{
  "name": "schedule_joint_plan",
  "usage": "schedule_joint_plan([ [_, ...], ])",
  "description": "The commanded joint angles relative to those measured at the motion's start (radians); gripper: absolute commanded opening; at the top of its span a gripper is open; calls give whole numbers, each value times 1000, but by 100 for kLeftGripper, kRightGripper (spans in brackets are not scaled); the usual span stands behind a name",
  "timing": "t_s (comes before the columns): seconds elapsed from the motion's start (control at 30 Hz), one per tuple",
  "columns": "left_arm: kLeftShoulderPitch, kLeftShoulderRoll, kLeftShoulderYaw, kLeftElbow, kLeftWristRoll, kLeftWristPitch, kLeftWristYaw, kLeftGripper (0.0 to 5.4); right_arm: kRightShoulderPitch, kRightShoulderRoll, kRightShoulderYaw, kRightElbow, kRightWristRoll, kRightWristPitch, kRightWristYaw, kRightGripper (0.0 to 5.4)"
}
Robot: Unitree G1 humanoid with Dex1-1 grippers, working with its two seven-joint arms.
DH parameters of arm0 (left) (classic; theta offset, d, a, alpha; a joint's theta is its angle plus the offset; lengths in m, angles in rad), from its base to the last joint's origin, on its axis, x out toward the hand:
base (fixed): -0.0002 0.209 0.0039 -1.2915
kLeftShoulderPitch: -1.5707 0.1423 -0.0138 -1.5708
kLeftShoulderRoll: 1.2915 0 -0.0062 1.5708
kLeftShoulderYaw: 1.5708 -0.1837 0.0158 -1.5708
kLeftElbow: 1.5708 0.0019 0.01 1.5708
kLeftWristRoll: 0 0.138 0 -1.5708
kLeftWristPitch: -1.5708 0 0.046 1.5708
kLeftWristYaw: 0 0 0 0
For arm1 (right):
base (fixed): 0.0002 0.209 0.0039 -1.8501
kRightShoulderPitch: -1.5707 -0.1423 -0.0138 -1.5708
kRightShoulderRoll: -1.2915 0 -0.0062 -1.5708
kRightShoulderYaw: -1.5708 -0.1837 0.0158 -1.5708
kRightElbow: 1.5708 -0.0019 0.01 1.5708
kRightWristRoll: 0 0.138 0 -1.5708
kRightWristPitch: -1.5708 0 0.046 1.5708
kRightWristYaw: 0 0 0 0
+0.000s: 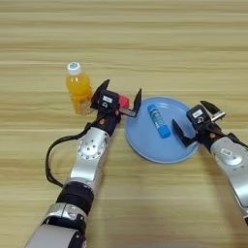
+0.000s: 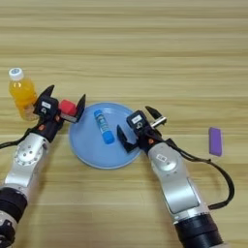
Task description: Move the objects on the table
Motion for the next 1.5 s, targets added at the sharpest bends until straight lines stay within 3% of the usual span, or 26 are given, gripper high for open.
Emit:
schedule_joint_plan([
  [0.03, -1, -2, -2, 10, 7, 4, 6, 540, -7, -10, 26, 3, -10, 34, 36, 536],
  [0.53, -1, -1, 0, 4, 4, 2, 9, 540, -51, 1, 6, 97, 18, 1, 35, 536],
  [0.77, 0, 2, 2, 2, 4, 2, 8, 540, -49, 5, 4, 87, 17, -3, 29, 536],
  [1.07, 35, -2, -17, -100, 13, 40, 12, 540, -64, 33, -48, 72, 38, -38, -22, 536],
  [1.5, 33, 1, -15, -96, 10, 53, 13, 540, -64, 28, -37, 62, 23, -40, -3, 536],
])
